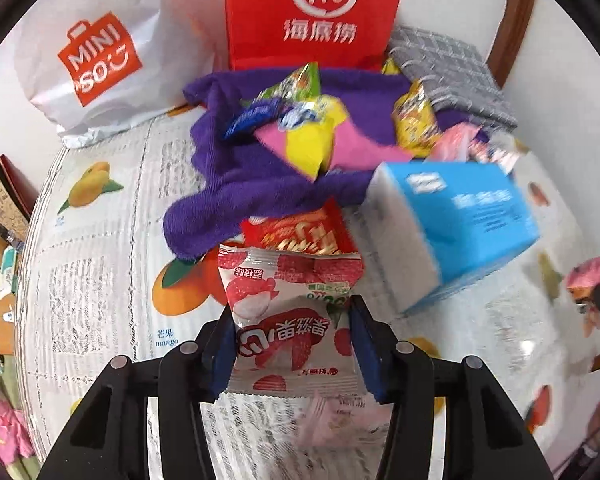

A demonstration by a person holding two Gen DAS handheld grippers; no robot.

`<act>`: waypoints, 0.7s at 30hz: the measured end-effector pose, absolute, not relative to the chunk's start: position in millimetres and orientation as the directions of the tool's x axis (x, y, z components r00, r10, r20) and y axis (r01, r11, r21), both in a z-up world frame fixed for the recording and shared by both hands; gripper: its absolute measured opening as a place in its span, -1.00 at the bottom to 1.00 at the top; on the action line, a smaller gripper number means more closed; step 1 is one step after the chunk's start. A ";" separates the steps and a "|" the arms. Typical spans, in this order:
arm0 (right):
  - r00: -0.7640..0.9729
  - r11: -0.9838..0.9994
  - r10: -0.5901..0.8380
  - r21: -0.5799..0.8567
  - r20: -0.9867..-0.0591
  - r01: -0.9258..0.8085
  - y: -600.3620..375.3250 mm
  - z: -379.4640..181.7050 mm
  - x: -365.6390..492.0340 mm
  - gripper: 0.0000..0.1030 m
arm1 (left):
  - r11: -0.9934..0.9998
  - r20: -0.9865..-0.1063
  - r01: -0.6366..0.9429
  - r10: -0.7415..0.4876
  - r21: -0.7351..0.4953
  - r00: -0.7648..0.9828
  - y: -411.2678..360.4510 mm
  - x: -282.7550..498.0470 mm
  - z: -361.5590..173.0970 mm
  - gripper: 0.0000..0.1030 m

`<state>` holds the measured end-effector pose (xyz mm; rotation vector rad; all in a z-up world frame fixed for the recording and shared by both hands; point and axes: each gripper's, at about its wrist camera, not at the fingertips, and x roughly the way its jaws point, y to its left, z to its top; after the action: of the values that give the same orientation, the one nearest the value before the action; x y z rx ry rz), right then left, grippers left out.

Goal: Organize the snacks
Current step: 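Grasp the red-and-white strawberry candy packet with the left gripper and lift, then carry both held packets over the purple towel with both grippers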

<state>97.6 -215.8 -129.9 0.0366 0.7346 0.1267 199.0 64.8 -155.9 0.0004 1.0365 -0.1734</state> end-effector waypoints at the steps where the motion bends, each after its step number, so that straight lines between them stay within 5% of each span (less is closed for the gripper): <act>1: 0.737 0.991 0.133 0.079 -0.662 -0.107 -214.0 -127.2 99.6 -0.22 | 0.985 -0.851 0.150 -0.154 -0.089 0.502 63.7 198.3 -150.5 -0.05; 21: 0.780 0.963 0.271 0.161 -0.564 -0.218 -165.9 -61.9 195.1 -0.23 | 0.952 -0.744 0.221 -0.303 -0.211 0.595 37.6 250.1 -51.7 -0.05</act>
<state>195.1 -165.9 -61.9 0.0881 0.6228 0.2645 250.1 37.6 -51.7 -0.0997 0.8823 -0.3051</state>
